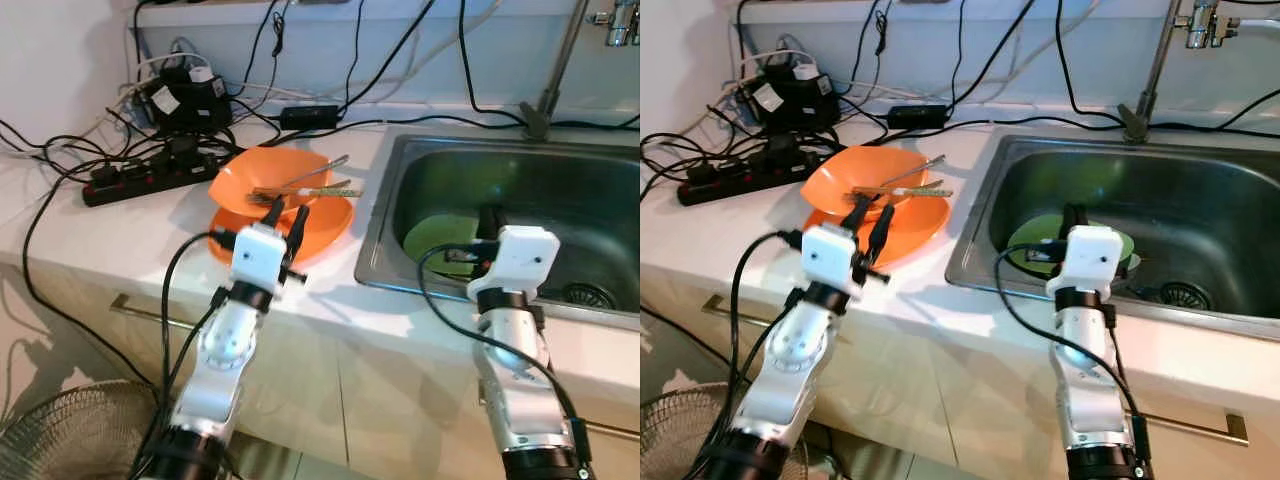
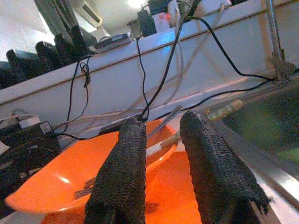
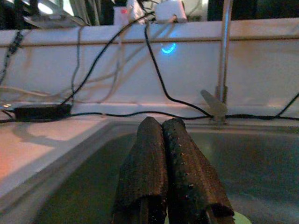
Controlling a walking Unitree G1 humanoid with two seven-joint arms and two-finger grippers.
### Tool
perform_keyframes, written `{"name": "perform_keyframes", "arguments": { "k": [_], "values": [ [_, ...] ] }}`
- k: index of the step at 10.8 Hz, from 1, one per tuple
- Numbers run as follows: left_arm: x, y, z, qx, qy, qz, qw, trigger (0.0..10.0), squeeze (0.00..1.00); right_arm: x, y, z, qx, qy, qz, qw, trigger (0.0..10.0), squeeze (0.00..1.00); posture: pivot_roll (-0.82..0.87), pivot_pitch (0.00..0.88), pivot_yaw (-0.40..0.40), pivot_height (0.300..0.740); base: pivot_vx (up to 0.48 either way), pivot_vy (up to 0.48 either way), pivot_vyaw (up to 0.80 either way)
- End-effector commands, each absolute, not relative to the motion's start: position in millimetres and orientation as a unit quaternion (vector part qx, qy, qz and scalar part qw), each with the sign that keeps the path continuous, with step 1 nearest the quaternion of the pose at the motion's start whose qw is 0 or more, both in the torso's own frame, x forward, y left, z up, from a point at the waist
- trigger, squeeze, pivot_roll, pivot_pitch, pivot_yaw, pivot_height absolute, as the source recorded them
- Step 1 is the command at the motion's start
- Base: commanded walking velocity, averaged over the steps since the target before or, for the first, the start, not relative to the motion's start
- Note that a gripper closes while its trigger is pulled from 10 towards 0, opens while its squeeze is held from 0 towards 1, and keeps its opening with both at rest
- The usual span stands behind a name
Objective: Kitchen organization
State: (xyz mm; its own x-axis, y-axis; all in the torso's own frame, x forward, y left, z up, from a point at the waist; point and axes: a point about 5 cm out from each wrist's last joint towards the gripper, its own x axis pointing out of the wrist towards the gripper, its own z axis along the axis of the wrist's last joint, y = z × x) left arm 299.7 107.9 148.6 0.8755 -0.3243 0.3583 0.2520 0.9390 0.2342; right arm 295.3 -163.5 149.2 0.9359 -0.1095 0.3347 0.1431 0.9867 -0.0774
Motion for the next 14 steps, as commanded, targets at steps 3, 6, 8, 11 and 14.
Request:
{"name": "perform_keyframes", "arguments": {
  "k": [3, 6, 8, 11, 14],
  "values": [
    [299.3, 109.8, 138.5, 0.111, -0.19, -0.162, 0.962, 10.0, 0.0, 295.4, -152.9, 142.8, -0.045, -0.164, -0.052, 0.984, 10.0, 0.0, 0.04, 0.007, 0.113, 0.74, 0.0, 0.0, 0.0],
    [307.7, 106.2, 134.7, 0.076, -0.177, -0.164, 0.967, 10.0, 0.0, 299.3, -142.6, 155.0, -0.063, -0.187, -0.031, 0.98, 10.0, 0.0, 0.03, 0.001, 0.111, 0.74, 0.0, 0.0, 0.0],
    [312.3, 97.5, 140.0, 0.074, -0.186, -0.177, 0.964, 10.0, 0.0, 300.4, -141.1, 164.1, -0.065, -0.2, -0.025, 0.977, 10.0, 0.0, 0.03, 0.0, 0.105, 0.74, 0.0, 0.0, 0.0],
    [315.3, 96.5, 140.0, 0.069, -0.188, -0.175, 0.964, 10.0, 0.0, 300.9, -138.1, 158.7, -0.067, -0.191, -0.02, 0.979, 10.0, 0.0, 0.02, 0.0, 0.103, 0.74, 0.0, 0.0, 0.0],
    [316.0, 95.5, 137.3, 0.072, -0.185, -0.175, 0.964, 10.0, 0.0, 301.8, -134.0, 155.9, -0.069, -0.183, -0.012, 0.981, 10.0, 0.0, 0.02, 0.0, 0.105, 0.74, 0.0, 0.0, 0.0]
  ]
}}
